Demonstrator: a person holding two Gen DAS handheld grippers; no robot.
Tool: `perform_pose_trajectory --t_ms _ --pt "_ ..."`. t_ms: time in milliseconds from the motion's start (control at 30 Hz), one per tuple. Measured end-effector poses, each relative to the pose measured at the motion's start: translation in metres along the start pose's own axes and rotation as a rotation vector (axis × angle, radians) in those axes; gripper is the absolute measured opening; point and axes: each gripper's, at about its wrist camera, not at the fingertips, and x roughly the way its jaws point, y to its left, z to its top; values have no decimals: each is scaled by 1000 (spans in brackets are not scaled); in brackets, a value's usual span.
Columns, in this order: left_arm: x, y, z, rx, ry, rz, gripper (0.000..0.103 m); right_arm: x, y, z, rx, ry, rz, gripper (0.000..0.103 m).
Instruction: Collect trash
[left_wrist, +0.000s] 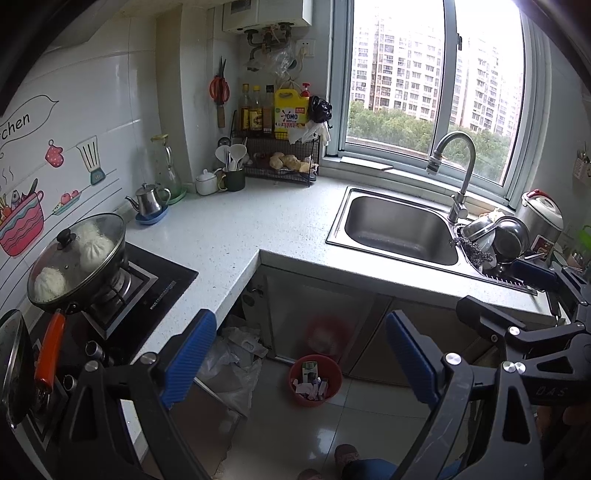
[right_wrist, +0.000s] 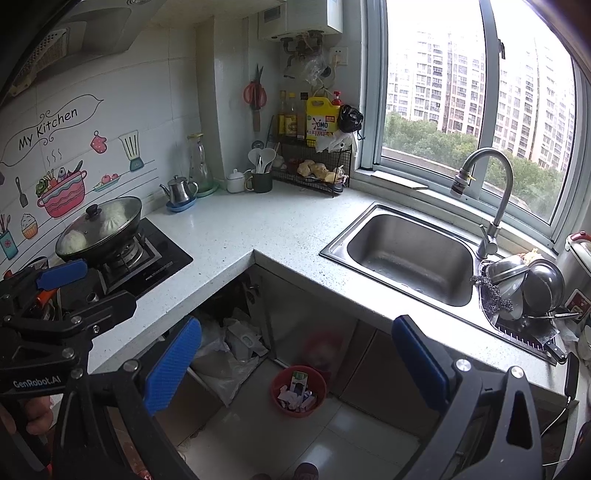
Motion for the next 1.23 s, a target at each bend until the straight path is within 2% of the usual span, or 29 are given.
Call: perform_pose_trajectory --t_ms 1233 --pt "12 8 -1 4 38 -13 92 10 10 0 22 28 0 103"
